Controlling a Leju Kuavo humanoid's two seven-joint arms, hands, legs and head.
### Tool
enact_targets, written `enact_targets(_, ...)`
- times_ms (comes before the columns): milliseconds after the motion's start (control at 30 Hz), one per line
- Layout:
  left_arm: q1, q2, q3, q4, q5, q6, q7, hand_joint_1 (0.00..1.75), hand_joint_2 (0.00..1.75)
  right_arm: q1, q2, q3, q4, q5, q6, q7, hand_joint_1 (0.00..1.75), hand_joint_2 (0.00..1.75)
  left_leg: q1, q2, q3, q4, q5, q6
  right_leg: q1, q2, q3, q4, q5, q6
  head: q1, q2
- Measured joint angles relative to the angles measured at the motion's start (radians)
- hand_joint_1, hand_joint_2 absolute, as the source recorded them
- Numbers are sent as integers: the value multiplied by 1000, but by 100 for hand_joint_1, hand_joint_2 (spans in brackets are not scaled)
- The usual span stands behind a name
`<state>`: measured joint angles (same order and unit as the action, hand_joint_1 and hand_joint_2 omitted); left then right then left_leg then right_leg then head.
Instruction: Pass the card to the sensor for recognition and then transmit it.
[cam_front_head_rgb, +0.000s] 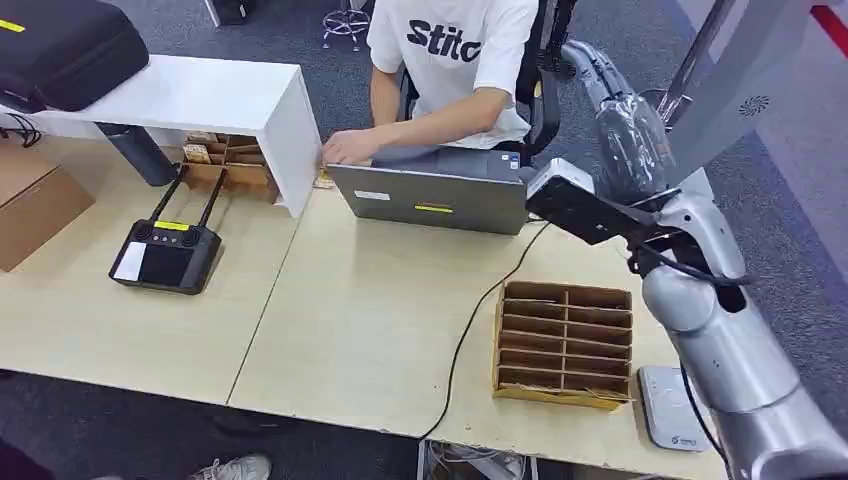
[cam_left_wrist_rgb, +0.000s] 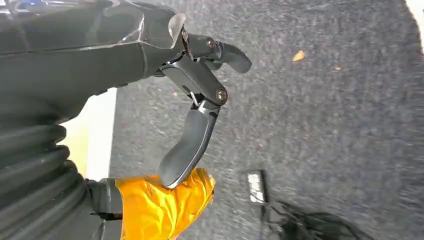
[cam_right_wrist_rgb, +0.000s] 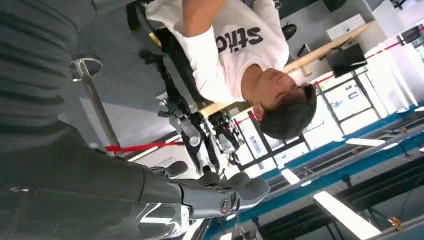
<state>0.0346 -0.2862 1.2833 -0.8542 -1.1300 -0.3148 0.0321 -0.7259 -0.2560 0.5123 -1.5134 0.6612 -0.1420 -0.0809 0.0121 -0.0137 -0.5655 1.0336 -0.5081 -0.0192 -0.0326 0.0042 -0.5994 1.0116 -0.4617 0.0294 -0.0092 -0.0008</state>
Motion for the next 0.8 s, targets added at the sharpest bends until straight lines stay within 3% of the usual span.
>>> enact_targets(233,11,-43,39,-111,-29,-63,26,0,175,149,-63,-5,-75,174,-89,8,0,175,0,0,0,0,-1,0,0,0,0,0,0,0,0,0)
enact_targets(400,33,-53,37,-145,43,-54,92,0,175,258,-125,-34,-79,294,-123,62,0,175,0,0,0,0,-2,1,0,0,0,-1,0,0,0,0)
enact_targets(500,73,-57,-10,-156,168,-22,167,0,175,314,-150,-64,-72,308,-129,60,0,175,0,0,0,0,-2,1,0,0,0,-1,0,0,0,0)
enact_targets(800,140,-56,-166,-203,300,13,244,0,175,364,-173,-102,-68,317,-126,57,0,175,0,0,0,0,-2,1,0,0,0,0,0,0,0,0)
